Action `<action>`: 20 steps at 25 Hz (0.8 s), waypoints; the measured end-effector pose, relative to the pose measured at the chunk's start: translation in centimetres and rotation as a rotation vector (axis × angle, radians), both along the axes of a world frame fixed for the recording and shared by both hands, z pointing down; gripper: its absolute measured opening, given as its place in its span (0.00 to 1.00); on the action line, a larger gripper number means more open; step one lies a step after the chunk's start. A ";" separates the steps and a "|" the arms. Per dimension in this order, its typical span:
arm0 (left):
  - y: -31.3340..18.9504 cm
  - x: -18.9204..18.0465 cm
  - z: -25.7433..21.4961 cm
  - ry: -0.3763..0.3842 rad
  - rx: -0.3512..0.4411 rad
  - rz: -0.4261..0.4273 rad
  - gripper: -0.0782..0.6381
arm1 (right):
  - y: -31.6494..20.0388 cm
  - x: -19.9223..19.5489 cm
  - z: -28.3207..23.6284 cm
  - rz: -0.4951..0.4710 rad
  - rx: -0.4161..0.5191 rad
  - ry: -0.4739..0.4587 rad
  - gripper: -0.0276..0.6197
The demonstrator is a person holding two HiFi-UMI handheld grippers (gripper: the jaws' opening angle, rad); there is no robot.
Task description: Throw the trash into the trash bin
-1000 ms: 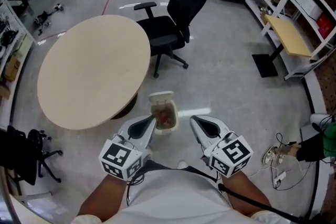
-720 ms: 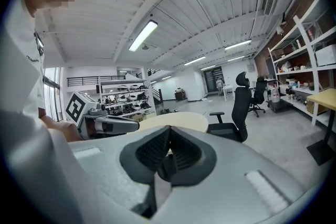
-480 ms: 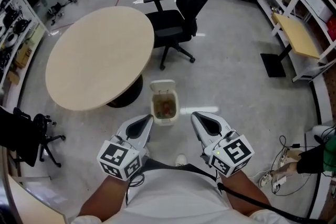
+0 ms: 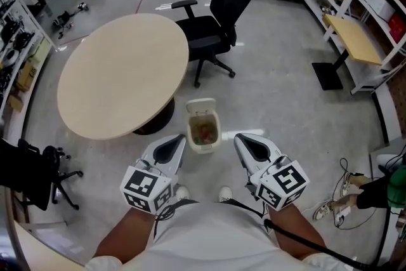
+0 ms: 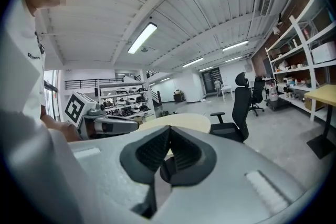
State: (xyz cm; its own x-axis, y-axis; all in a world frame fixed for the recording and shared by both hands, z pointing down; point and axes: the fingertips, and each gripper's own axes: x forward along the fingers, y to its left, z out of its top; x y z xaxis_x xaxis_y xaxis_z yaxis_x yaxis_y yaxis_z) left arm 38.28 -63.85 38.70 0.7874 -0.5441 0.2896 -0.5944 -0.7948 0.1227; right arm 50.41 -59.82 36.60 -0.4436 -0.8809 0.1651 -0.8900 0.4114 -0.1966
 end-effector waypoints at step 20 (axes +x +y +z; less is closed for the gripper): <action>-1.4 -3.6 -0.7 0.029 0.014 0.011 0.12 | -1.4 -2.9 0.1 0.027 -0.020 0.023 0.04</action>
